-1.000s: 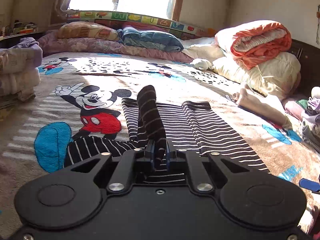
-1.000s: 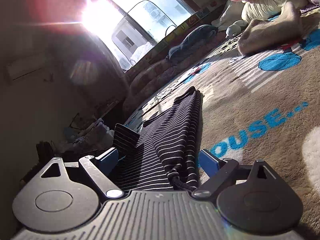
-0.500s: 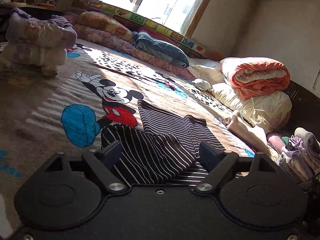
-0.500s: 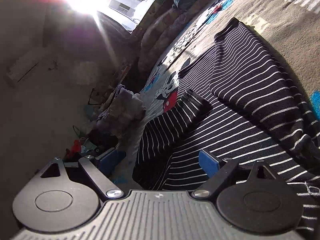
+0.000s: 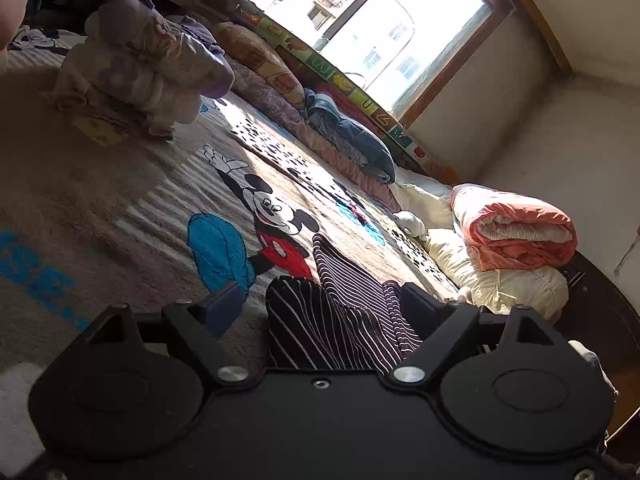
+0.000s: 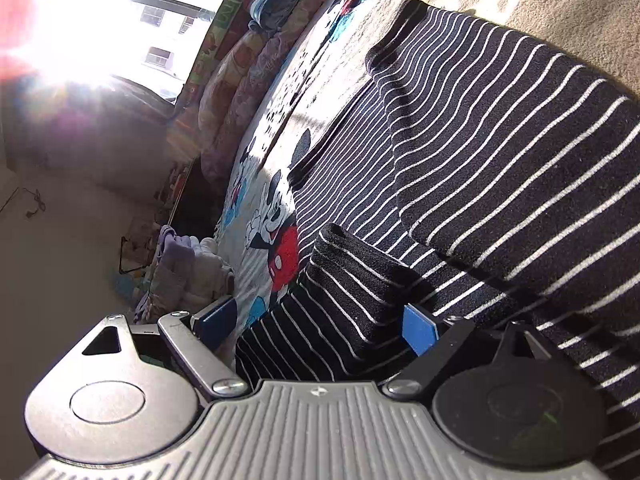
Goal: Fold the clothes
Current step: 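Grasp the folded striped trousers with the right tool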
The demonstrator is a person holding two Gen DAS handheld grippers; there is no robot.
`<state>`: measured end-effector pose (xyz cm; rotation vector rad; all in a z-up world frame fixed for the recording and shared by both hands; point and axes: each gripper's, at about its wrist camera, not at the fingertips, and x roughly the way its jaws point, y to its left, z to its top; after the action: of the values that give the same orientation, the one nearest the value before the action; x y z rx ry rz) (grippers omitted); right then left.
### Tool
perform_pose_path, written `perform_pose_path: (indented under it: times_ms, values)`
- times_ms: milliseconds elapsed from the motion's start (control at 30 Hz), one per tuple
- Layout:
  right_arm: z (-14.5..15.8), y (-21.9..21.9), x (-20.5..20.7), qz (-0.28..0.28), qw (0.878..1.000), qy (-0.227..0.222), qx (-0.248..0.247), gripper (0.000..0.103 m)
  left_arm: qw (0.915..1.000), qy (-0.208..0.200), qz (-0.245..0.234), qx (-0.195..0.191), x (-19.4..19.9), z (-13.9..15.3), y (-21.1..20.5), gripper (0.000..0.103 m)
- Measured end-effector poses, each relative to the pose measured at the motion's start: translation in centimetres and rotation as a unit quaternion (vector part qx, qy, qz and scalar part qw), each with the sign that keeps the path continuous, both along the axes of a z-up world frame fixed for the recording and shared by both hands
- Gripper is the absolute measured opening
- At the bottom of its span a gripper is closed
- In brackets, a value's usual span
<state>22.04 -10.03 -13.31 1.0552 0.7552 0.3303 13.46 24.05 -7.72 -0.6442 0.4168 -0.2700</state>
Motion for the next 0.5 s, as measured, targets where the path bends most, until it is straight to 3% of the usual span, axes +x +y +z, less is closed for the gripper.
perform_pose_path:
  times_ms: [167, 233, 300, 367, 500]
  values:
    - [0.0, 0.6, 0.4, -0.010, 0.999, -0.010, -0.030, 0.071, 0.9999, 0.003, 0.003, -0.011, 0.3, -0.3, 0.8, 0.086]
    - [-0.1, 0.9, 0.6, -0.011, 0.999, -0.013, -0.043, 0.055, 0.9999, 0.004, 0.002, -0.015, 0.4, -0.4, 0.9, 0.086]
    - [-0.1, 1.1, 0.8, -0.012, 0.998, -0.015, -0.055, 0.024, 0.9998, 0.005, 0.001, -0.017, 0.6, -0.4, 1.0, 0.086]
    - [-0.2, 1.2, 1.1, -0.011, 0.998, -0.018, -0.058, 0.010, 0.9998, 0.009, 0.000, -0.015, 0.8, -0.5, 0.9, 0.086]
    - [1.4, 1.0, 1.0, -0.002, 0.997, -0.048, -0.057, 0.007, 0.9998, 0.015, -0.014, -0.006, 0.9, -0.6, 0.2, 0.086]
